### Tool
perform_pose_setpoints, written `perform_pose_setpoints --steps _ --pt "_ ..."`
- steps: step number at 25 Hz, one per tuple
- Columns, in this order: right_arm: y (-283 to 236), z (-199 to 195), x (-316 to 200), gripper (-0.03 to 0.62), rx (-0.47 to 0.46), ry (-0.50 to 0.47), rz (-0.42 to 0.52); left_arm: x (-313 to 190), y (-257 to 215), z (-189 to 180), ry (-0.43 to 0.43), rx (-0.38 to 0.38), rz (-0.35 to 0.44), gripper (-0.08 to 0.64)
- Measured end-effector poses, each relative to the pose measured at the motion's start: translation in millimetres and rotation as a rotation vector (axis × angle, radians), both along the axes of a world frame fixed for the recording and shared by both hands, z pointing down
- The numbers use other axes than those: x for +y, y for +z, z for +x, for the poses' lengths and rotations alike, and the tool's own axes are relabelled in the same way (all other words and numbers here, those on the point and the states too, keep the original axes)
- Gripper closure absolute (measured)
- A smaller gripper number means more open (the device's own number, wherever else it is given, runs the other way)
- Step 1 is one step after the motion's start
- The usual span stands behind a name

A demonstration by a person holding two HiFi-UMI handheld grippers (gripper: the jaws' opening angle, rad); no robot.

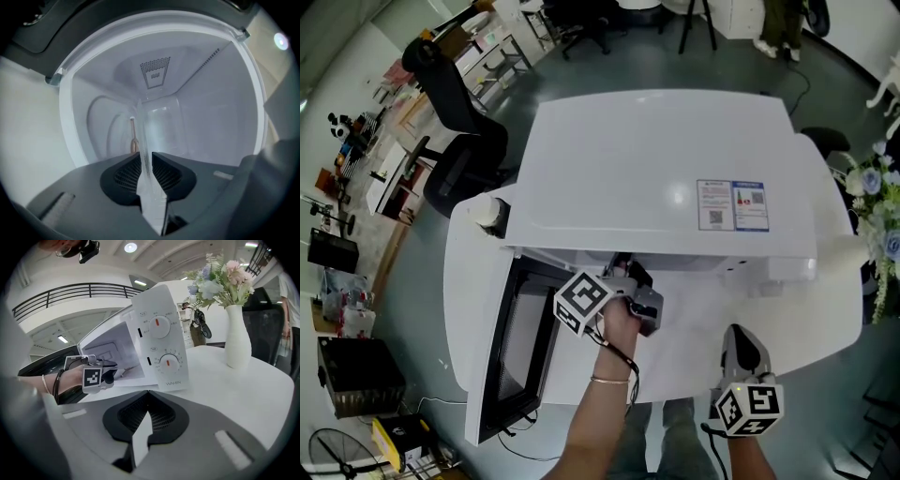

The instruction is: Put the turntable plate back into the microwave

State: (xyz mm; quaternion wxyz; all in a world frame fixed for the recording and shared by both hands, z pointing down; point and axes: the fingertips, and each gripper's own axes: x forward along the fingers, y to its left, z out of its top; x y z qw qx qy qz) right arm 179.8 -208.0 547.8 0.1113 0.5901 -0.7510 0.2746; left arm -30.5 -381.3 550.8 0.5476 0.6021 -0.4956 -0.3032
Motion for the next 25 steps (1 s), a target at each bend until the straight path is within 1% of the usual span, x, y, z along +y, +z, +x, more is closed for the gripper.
perform_pose_setpoints --steps 4,8,11,13,17,21,23,25 --pt "-3.5 1.9 0.4 0.583 0.000 0.003 0.006 -1.8 -6.5 5.1 0.045 -0.076 0.018 0.426" --pt "-4.9 4.6 1.7 0.583 0.001 0.010 0.002 -2.9 -7.1 12.6 0.119 -0.223 0.013 0.373" --pt "-6.1 5.7 3.4 0.583 0.003 0.013 0.000 -2.0 -6.0 17.0 0.159 -0.294 0.005 0.354" --pt "-7.3 5.8 4.3 0.583 0.005 0.011 -0.001 -2.0 -5.2 19.1 0.190 -0.347 0.000 0.310" --pt "-8.1 7.4 6.2 0.583 0.006 0.018 -0.004 -1.1 0.3 23.7 0.261 -0.463 -0.024 0.281" --pt "-8.4 7.3 8.9 0.583 0.007 0.020 -0.009 3.7 11.8 27.3 0.362 -0.632 -0.076 0.249" --pt "-9.1 7.4 10.0 0.583 0.010 0.022 -0.011 5.0 14.8 28.3 0.392 -0.681 -0.092 0.244" --pt "-9.5 7.5 11.0 0.583 0.011 0.025 -0.012 6.1 16.3 28.6 0.412 -0.709 -0.105 0.236"
